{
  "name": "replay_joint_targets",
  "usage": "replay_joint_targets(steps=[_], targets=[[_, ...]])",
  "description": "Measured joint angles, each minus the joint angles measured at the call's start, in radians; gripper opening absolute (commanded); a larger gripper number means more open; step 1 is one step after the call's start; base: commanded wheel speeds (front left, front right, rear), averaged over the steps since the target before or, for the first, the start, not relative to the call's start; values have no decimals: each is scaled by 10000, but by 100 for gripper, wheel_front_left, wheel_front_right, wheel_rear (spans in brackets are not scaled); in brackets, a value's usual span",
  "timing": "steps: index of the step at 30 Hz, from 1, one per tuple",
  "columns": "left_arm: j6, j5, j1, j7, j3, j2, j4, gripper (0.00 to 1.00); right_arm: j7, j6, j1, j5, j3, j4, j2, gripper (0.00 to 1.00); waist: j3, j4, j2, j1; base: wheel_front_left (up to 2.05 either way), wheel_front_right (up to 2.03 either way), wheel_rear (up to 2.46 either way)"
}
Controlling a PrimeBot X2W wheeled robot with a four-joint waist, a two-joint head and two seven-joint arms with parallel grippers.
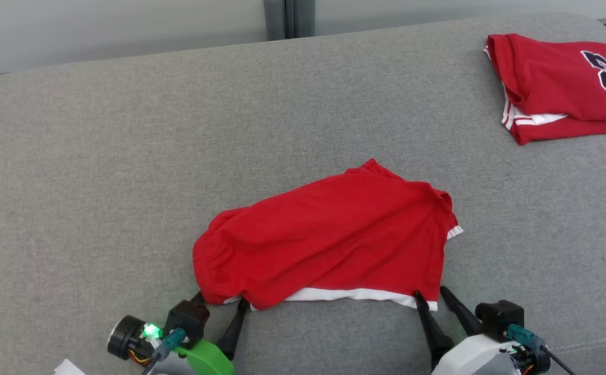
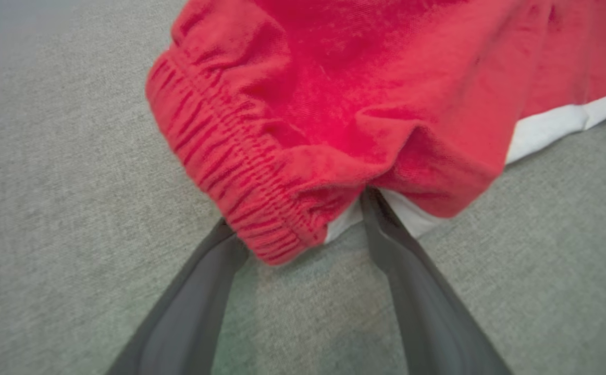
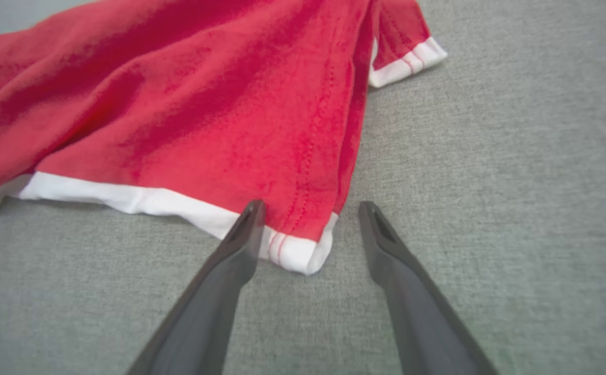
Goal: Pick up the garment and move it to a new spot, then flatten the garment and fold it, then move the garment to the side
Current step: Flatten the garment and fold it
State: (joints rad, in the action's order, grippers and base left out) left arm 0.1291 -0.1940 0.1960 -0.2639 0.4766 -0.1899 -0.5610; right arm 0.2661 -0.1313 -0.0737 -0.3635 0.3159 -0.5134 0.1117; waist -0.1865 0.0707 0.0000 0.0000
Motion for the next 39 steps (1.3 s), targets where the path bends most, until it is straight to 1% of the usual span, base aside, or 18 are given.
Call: replay_joint_targets(steps=[2,4,6,8,13,14,18,21,23,25,28,29,31,35,37,39], targets=[[0,-176,0,-2,209,0,-6,0,0,10,-100,-176,169,-50,25,0,13,17,0,0,0,0,0],[2,-439,-9,0,174,8,157,0,-4,8,-135,-259,282,17,33,0,14,24,0,0,0,0,0],[2,-447,-25,0,65,-36,568,0,-10,8,-136,-339,291,288,42,0,12,18,0,0,0,0,0],[2,-546,-169,0,-65,-29,1152,0,-21,4,-134,-353,102,823,59,0,15,-22,0,0,0,0,0],[2,-587,-312,0,-274,-157,2579,0,-21,4,-167,-207,-454,2378,376,0,8,-159,0,0,0,0,0],[2,-742,-297,0,-397,-151,2847,0,-21,4,-243,-194,-554,2690,447,0,-7,-185,0,0,0,0,0],[2,-1072,475,0,-564,-278,3542,0,-21,4,-1183,-48,-823,3645,802,0,-136,-228,0,0,0,0,0],[2,-1139,1623,0,-332,-499,3586,0,-21,4,-2244,-107,-920,3833,961,0,-308,-249,0,0,0,0,0],[2,-1302,2568,0,-107,-617,3409,0,-21,4,-3137,-111,-794,3758,1129,0,-457,-267,0,0,0,0,0],[2,-1590,3836,23,284,-755,3045,0,-21,4,-4324,-355,-644,3457,1204,0,-659,-288,0,0,0,0,0],[2,-2159,5844,274,577,-882,2435,0,-21,4,-6280,-759,-290,2721,1444,0,-1011,-308,0,0,0,0,0],[4,-2516,6578,332,596,-859,2192,0,-21,4,-7020,-907,-169,2387,1528,0,-1150,-313,0,0,0,0,0],[2,-2803,7941,525,750,-901,1693,0,-19,4,-8327,-1323,-157,1875,1586,0,-1417,-322,0,0,0,0,0],[4,-3379,10515,662,1043,-771,644,0,-21,4,-10813,-2111,-105,560,1708,0,-1993,-327,0,1,0,0,0],[4,-3626,11626,704,1235,-635,105,0,-88,4,-11845,-2581,-148,-165,1714,0,-2256,-322,0,1,0,0,0],[4,-3965,12678,673,1175,-383,-598,0,-127,6,-12923,-3001,-174,-861,1741,0,-2531,-314,0,1,0,0,0]])
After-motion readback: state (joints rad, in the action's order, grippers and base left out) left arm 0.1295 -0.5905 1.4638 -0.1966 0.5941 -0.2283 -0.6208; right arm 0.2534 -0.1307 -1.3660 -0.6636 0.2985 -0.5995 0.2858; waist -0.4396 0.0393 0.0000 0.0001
